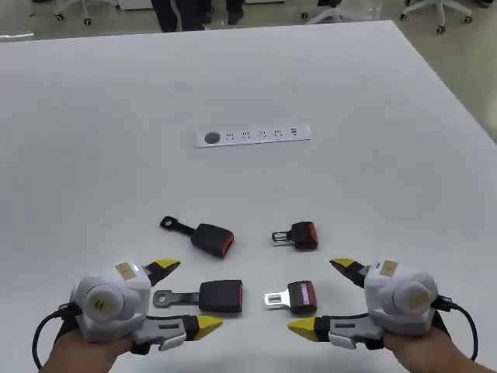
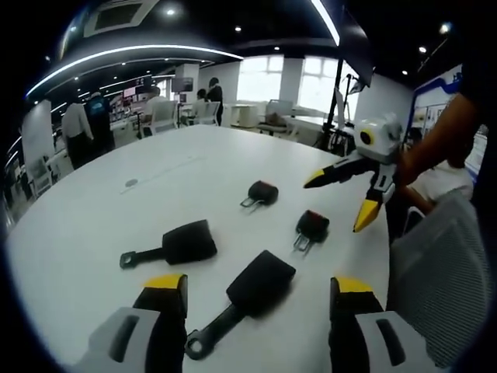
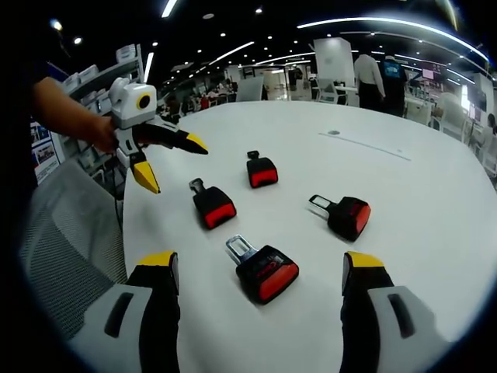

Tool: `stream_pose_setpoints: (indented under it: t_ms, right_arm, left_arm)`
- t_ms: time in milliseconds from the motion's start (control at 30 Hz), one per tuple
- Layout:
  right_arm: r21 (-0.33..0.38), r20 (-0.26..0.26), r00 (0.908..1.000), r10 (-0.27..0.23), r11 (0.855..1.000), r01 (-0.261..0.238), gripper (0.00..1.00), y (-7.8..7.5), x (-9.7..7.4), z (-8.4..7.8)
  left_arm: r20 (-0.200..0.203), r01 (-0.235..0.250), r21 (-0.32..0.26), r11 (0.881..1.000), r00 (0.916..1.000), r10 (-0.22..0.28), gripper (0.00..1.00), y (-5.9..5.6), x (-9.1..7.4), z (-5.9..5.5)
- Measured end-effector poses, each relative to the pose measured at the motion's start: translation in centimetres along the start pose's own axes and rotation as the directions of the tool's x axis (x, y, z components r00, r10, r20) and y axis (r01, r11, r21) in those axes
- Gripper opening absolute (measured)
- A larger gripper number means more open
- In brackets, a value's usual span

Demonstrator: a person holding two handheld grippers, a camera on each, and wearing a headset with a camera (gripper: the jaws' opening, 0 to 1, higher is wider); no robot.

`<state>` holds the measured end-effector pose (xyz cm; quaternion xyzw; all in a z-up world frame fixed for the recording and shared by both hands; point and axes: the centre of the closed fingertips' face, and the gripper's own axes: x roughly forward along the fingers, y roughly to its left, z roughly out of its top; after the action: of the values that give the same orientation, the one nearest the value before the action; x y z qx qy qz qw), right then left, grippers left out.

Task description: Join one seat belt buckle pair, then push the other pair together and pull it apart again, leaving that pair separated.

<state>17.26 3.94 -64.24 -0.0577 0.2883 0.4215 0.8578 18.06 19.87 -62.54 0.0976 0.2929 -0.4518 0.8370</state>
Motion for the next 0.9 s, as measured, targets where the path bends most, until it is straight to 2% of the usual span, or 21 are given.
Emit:
stream_pose_setpoints:
  t_ms: [167,233,300,533,700,800,867,900]
  right_arm:
    - [-0.025,-0.01,0.9988,0.047,0.999,-0.048,0.85,0.2,0.7,-0.2]
    - [-0.034,-0.017,0.9981,0.06,0.998,-0.06,0.85,-0.2,1.0,-0.2]
    - [-0.036,-0.023,0.9972,0.071,0.997,-0.072,0.85,-0.3,1.2,-0.2]
    - [-0.065,-0.071,0.9893,0.128,0.989,-0.132,0.82,-0.2,2.1,-1.1]
    - [-0.088,-0.099,0.9813,0.165,0.981,-0.174,0.79,-0.3,2.6,-1.4]
    - [-0.097,-0.132,0.9717,0.196,0.973,-0.209,0.77,-0.3,2.9,-1.8]
    - [-0.112,-0.141,0.9685,0.205,0.969,-0.221,0.76,-0.4,3.0,-1.8]
    - [-0.113,-0.145,0.9664,0.212,0.967,-0.229,0.75,-0.4,3.0,-1.8]
  left_arm:
    - [-0.014,0.033,0.02,0.999,0.9994,-0.032,0.75,-0.1,0.7,0.0]
    - [-0.017,0.042,0.028,0.999,0.999,-0.041,0.74,-0.2,1.1,0.2]
    - [-0.028,0.054,0.032,0.998,0.9982,-0.053,0.74,-0.1,1.3,0.0]
    - [-0.063,0.107,0.074,0.992,0.9928,-0.102,0.72,0.3,2.5,-0.4]
    - [-0.095,0.155,0.117,0.981,0.9849,-0.145,0.68,-0.3,3.1,-0.5]
    - [-0.127,0.196,0.149,0.969,0.9758,-0.178,0.68,-0.5,3.5,-0.7]
    - [-0.144,0.207,0.156,0.966,0.9721,-0.185,0.67,-0.5,3.8,-0.9]
    - [-0.151,0.22,0.173,0.96,0.9692,-0.194,0.67,-0.5,4.1,-1.1]
